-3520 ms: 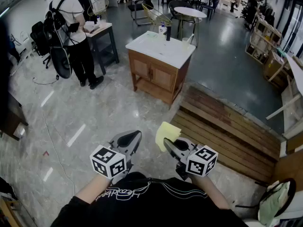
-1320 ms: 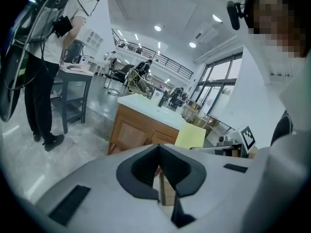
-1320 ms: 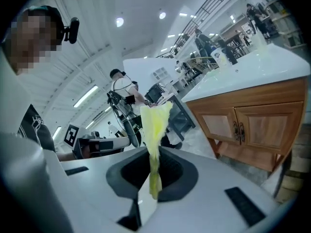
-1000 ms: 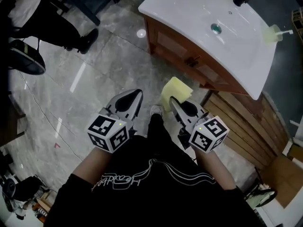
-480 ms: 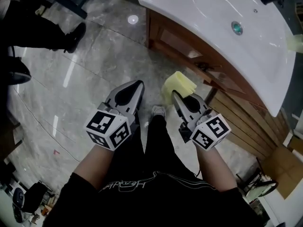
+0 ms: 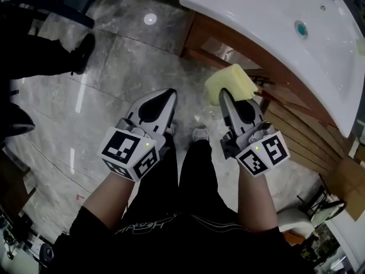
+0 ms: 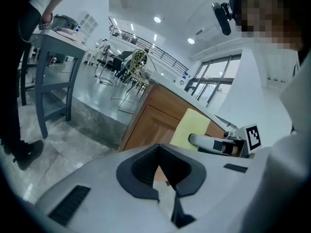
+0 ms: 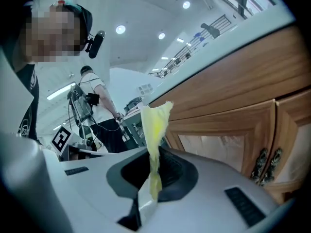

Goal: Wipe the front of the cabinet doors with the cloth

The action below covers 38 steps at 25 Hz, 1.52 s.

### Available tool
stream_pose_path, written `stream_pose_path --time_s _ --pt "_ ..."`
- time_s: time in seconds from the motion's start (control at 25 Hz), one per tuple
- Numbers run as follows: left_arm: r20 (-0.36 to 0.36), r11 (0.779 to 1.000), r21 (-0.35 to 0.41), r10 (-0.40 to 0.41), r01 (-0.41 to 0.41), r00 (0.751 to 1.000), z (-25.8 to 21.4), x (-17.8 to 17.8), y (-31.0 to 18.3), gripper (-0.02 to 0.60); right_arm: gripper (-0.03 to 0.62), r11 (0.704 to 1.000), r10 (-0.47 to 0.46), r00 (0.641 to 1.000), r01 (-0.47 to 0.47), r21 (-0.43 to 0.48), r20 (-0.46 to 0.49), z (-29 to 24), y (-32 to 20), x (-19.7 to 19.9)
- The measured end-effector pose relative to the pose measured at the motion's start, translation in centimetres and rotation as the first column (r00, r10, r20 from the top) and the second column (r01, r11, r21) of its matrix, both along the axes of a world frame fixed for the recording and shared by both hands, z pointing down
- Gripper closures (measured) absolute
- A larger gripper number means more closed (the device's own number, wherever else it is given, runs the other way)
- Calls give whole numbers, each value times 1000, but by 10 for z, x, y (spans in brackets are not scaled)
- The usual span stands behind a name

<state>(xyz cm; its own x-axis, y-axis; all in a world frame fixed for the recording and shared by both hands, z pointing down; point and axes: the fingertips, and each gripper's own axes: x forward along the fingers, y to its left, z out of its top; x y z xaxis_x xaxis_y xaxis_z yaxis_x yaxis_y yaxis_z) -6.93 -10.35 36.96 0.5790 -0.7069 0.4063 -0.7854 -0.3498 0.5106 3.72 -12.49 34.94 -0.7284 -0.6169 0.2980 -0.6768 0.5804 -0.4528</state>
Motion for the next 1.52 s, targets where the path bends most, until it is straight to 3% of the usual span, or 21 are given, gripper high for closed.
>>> stream_pose_path --time_s 0.28,0.56,1.16,1.52 --pt "43 996 29 84 -86 996 1 -17 -19 575 553 997 46 999 -46 63 -6 -5 -30 -26" --pt "72 991 38 124 -127 990 2 -22 -29 575 553 996 28 998 -23 88 -49 5 -44 -59" --pt "51 996 -44 75 -73 996 18 -55 -35 575 553 986 75 973 -40 164 -216 45 -75 -78" --pt "56 996 -69 59 -55 997 29 -63 -27 575 553 980 143 968 -109 169 -207 58 -86 -73"
